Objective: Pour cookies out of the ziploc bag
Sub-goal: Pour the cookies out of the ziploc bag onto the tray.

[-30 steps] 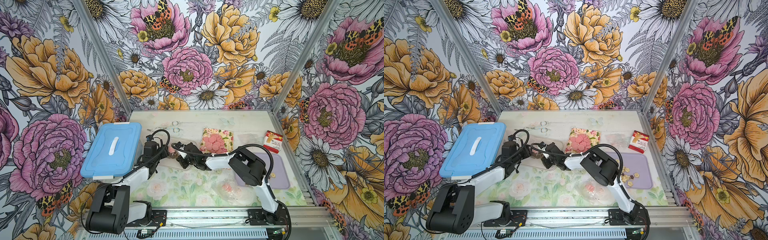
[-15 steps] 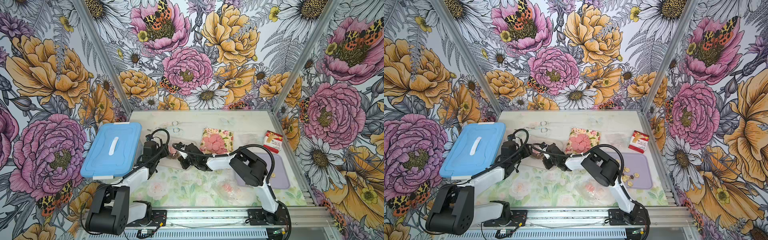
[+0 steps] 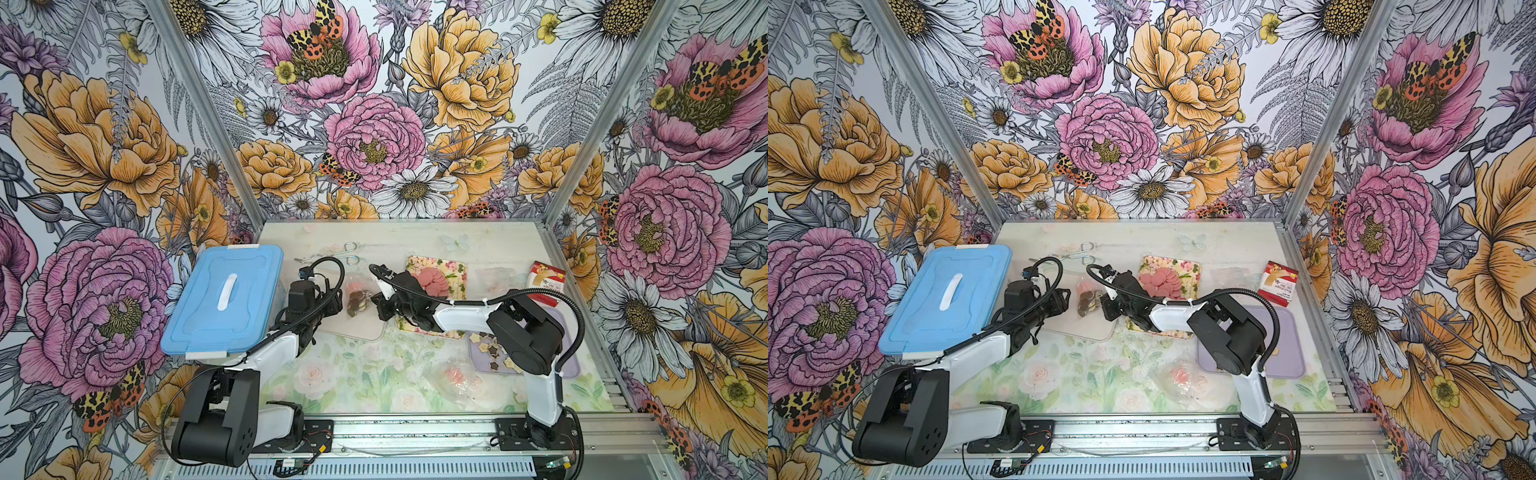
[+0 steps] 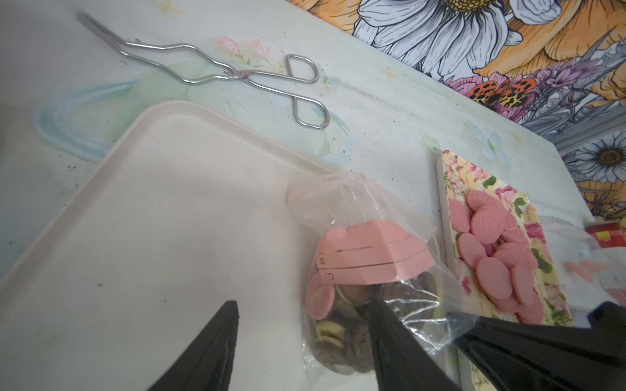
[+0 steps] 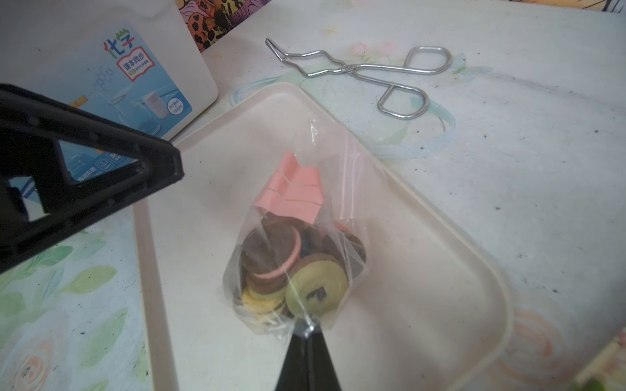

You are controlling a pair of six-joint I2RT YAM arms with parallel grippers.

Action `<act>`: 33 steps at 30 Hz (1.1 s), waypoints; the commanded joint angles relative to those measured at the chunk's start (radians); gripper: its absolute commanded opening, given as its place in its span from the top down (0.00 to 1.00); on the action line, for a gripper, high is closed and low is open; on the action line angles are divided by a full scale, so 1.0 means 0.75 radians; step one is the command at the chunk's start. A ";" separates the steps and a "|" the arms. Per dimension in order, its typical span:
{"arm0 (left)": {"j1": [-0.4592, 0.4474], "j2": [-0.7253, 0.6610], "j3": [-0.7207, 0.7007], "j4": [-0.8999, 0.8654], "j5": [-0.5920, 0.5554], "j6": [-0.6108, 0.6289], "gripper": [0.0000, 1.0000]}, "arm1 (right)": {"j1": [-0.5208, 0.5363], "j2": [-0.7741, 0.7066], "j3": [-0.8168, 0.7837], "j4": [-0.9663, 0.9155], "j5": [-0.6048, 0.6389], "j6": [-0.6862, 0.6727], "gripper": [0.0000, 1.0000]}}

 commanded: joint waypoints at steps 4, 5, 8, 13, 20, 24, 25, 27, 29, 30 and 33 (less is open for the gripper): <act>-0.113 0.109 0.164 -0.192 0.097 0.111 0.43 | -0.030 -0.039 -0.020 0.059 -0.015 0.025 1.00; -0.137 0.133 0.192 -0.246 0.086 0.124 0.43 | -0.034 -0.038 -0.022 0.059 -0.016 0.027 1.00; -0.233 0.200 0.257 -0.399 -0.022 0.155 0.42 | -0.033 -0.036 -0.028 0.063 -0.016 0.033 1.00; -0.247 0.196 0.241 -0.409 -0.001 0.150 0.42 | -0.096 -0.051 -0.052 0.069 0.005 0.047 1.00; -0.293 0.208 0.267 -0.451 0.023 0.169 0.45 | -0.122 -0.039 -0.059 0.085 -0.019 0.078 1.00; -0.334 0.276 0.317 -0.503 0.026 0.192 0.45 | -0.122 -0.033 -0.061 0.094 -0.032 0.088 1.00; -0.341 0.288 0.326 -0.511 0.028 0.194 0.45 | -0.122 -0.032 -0.061 0.096 -0.035 0.087 1.00; -0.355 0.304 0.335 -0.511 0.035 0.198 0.45 | -0.124 -0.027 -0.059 0.099 -0.040 0.091 1.00; -0.375 0.323 0.345 -0.516 0.024 0.201 0.45 | -0.124 -0.021 -0.054 0.100 -0.049 0.096 1.00; -0.382 0.334 0.354 -0.523 0.014 0.201 0.45 | -0.124 -0.021 -0.053 0.102 -0.052 0.099 1.00; -0.393 0.364 0.371 -0.541 -0.003 0.203 0.47 | -0.124 -0.021 -0.054 0.104 -0.058 0.101 1.00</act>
